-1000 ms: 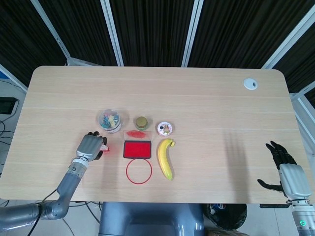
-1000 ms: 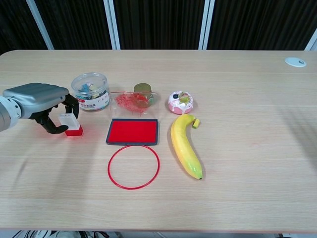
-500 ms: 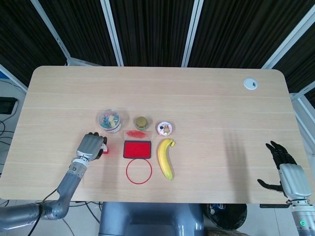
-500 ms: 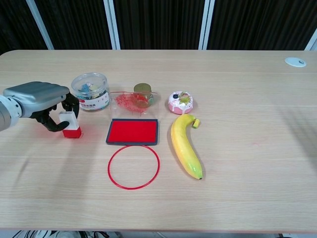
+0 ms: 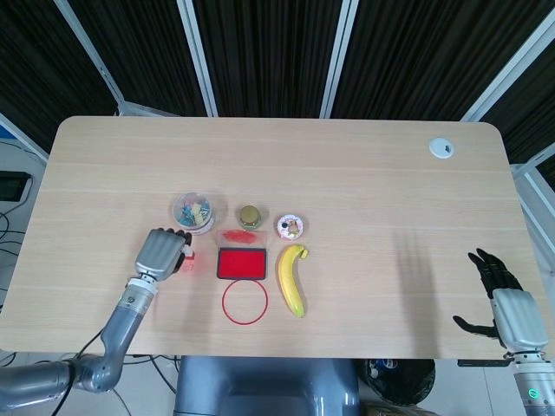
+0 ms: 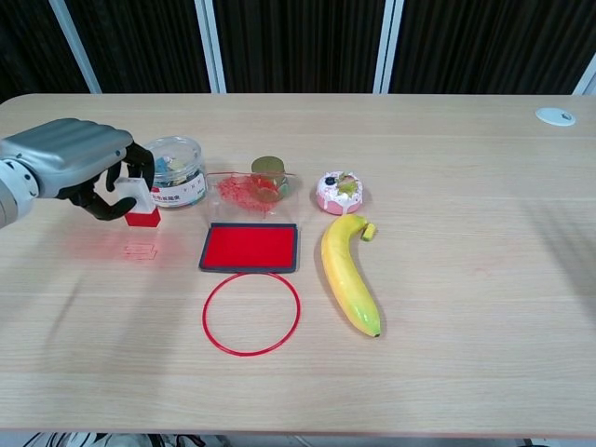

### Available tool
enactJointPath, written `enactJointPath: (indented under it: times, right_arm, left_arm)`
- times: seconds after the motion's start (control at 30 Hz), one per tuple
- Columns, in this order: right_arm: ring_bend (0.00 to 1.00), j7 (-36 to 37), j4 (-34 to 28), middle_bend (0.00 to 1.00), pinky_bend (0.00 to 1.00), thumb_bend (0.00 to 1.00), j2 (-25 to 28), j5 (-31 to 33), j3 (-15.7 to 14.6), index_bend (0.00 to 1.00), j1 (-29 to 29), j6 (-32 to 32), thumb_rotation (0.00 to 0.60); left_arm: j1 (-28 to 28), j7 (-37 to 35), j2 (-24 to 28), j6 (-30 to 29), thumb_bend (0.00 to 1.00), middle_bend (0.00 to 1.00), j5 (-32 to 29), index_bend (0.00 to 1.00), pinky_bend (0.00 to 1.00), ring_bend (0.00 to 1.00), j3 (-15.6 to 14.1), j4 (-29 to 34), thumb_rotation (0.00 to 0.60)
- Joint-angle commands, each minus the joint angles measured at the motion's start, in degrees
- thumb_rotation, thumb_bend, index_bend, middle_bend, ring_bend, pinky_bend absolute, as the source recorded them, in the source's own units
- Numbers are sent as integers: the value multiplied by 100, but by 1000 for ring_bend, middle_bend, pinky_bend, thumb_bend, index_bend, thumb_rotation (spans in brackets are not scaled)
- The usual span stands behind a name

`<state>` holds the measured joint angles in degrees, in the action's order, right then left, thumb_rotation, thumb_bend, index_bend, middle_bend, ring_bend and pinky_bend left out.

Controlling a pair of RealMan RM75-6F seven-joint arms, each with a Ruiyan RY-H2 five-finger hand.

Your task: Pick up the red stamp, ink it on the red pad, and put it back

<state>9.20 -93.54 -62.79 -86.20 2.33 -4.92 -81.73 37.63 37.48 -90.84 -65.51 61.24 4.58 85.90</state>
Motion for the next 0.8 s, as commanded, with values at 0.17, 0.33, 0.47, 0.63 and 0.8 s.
enactJointPath:
  times: [0.17,0.33,0.47,0.63,0.8]
  right_arm:
    - [0,26,-13,0,177,148,10,16,1,0,-2,17,600]
    - [0,48,-12,0,177,149,13,27,2,0,-8,38,600]
    - [0,59,-13,0,177,149,16,32,4,0,-9,42,600]
    - [0,64,-14,0,177,149,18,33,2,0,-9,46,600]
    - [0,79,-17,0,177,148,25,48,5,0,-13,63,600]
  left_arm:
    - [95,384,-154,-123,527,719,79,692,606,544,71,168,600]
    - [242,777,-318,-179,527,730,-85,701,621,560,266,324,600]
    - [351,1131,-548,-244,527,730,-245,702,621,560,360,321,600]
    - [466,1372,-840,-184,527,731,-384,703,621,561,372,202,600]
    - [611,1682,-1213,-154,527,735,-597,709,626,564,418,-46,600]
